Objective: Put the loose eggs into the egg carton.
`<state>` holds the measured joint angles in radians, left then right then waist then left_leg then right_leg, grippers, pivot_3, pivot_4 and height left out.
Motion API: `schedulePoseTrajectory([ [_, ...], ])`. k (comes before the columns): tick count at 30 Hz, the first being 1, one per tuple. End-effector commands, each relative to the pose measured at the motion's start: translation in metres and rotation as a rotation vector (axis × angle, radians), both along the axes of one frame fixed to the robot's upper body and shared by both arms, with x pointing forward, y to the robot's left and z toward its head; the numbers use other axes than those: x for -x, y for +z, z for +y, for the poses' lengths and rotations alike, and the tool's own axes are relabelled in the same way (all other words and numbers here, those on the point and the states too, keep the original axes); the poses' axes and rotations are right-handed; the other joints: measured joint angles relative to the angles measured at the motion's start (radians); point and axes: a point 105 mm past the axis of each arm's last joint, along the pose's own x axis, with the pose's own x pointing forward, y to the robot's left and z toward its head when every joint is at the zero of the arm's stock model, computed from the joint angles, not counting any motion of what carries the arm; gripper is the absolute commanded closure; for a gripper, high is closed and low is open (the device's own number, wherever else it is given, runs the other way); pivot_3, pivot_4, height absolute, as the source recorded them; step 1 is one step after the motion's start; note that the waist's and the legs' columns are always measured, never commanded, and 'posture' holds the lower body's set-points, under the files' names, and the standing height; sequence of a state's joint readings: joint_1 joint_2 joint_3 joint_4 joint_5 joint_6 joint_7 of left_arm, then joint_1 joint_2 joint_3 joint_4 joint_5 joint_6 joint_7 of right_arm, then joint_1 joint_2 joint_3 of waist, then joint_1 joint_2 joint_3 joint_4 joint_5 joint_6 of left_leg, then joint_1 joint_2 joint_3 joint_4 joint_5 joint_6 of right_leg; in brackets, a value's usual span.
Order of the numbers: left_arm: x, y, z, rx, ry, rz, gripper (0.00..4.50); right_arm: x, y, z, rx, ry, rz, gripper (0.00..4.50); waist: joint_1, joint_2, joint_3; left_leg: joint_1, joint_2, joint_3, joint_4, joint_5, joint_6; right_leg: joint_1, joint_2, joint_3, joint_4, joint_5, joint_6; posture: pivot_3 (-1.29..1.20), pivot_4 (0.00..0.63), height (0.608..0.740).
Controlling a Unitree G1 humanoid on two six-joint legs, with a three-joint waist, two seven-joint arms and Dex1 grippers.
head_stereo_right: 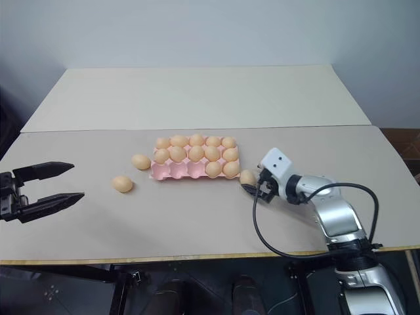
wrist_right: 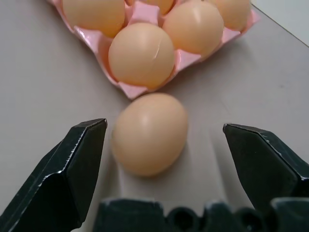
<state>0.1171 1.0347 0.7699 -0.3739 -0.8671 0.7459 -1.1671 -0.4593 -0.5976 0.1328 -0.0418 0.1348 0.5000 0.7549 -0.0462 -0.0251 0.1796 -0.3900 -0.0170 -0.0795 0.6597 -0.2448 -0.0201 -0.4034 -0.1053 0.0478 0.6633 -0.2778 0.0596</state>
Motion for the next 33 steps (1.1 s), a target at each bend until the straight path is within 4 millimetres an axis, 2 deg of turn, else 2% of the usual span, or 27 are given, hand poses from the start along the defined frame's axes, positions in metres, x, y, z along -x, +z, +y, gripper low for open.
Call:
schedulePoseTrajectory([
  [1,0.000,0.007,0.000,-0.014,-0.003,-0.023,0.00,-0.008,0.002,0.005,0.017,-0.013,-0.035,0.40,0.001,0.000,0.000,0.000,0.000,0.000,0.000,0.000,0.000,0.000,0.000,0.000,0.000,0.000,0.000,0.00,0.150,0.740],
  [2,0.000,0.007,0.000,-0.015,-0.003,-0.024,0.00,-0.007,0.002,0.005,0.012,-0.002,-0.032,0.54,0.001,0.000,0.000,0.000,0.000,0.000,0.000,0.000,0.000,0.000,0.000,0.000,0.000,0.000,0.000,0.00,0.150,0.740],
  [7,0.002,0.008,-0.001,-0.020,-0.006,-0.027,0.00,0.004,0.014,0.000,-0.004,0.018,-0.029,2.12,0.004,0.000,0.000,-0.001,0.000,0.000,0.000,0.000,0.000,0.000,0.000,0.000,0.000,0.000,0.000,0.00,0.150,0.740],
  [9,0.003,0.007,-0.002,-0.018,-0.008,-0.027,0.00,0.014,0.022,-0.006,0.014,0.024,-0.036,2.35,0.004,0.000,0.000,-0.001,0.000,0.000,0.000,0.000,0.000,0.000,0.000,0.000,0.000,0.000,0.000,0.00,0.150,0.740],
  [12,0.004,0.005,-0.004,-0.014,-0.010,-0.027,0.00,0.028,0.041,-0.013,0.045,0.048,-0.060,2.35,0.004,0.000,0.000,-0.001,0.000,0.000,0.000,0.000,0.000,0.000,0.000,0.000,0.000,0.000,0.000,0.00,0.150,0.740],
  [14,0.004,0.005,-0.004,-0.010,-0.010,-0.027,0.00,0.031,0.054,-0.009,0.049,0.073,-0.088,2.35,0.000,0.000,0.000,-0.001,0.000,0.000,0.000,0.000,0.000,0.000,0.000,0.000,0.000,0.000,0.000,0.00,0.150,0.740],
  [16,0.003,0.004,-0.004,-0.007,-0.012,-0.025,0.00,0.027,0.066,0.006,0.031,0.104,-0.130,2.35,-0.009,0.000,0.000,0.002,0.001,0.000,0.000,0.000,0.000,0.001,0.001,0.000,0.000,0.000,0.000,0.00,0.150,0.740],
  [20,0.000,0.003,-0.005,-0.003,-0.013,-0.027,0.00,0.011,0.080,0.055,-0.034,0.170,-0.184,2.35,-0.025,0.000,0.000,0.002,0.002,0.000,0.000,0.000,0.000,0.001,0.003,0.001,0.001,0.000,-0.001,0.00,0.150,0.740],
  [25,0.000,0.005,-0.005,-0.007,-0.010,-0.040,0.00,-0.005,0.076,0.095,-0.027,0.206,-0.204,2.35,-0.017,0.000,0.000,-0.001,0.003,0.000,0.000,0.000,0.000,-0.002,0.003,0.001,0.000,0.001,-0.001,0.00,0.150,0.740],
  [31,0.004,0.005,-0.004,-0.011,0.006,-0.047,0.00,-0.006,0.054,0.136,-0.016,0.277,-0.175,2.35,-0.014,0.000,0.000,-0.001,0.002,-0.001,0.000,0.000,0.000,-0.003,0.002,0.001,0.001,0.001,-0.001,0.00,0.150,0.740],
  [33,0.005,0.004,-0.005,-0.010,0.009,-0.047,0.00,-0.007,0.049,0.143,-0.014,0.278,-0.170,1.67,-0.016,0.000,0.000,0.000,0.002,-0.001,0.000,0.000,0.000,-0.003,0.002,0.001,0.001,0.001,-0.001,0.00,0.150,0.740],
])
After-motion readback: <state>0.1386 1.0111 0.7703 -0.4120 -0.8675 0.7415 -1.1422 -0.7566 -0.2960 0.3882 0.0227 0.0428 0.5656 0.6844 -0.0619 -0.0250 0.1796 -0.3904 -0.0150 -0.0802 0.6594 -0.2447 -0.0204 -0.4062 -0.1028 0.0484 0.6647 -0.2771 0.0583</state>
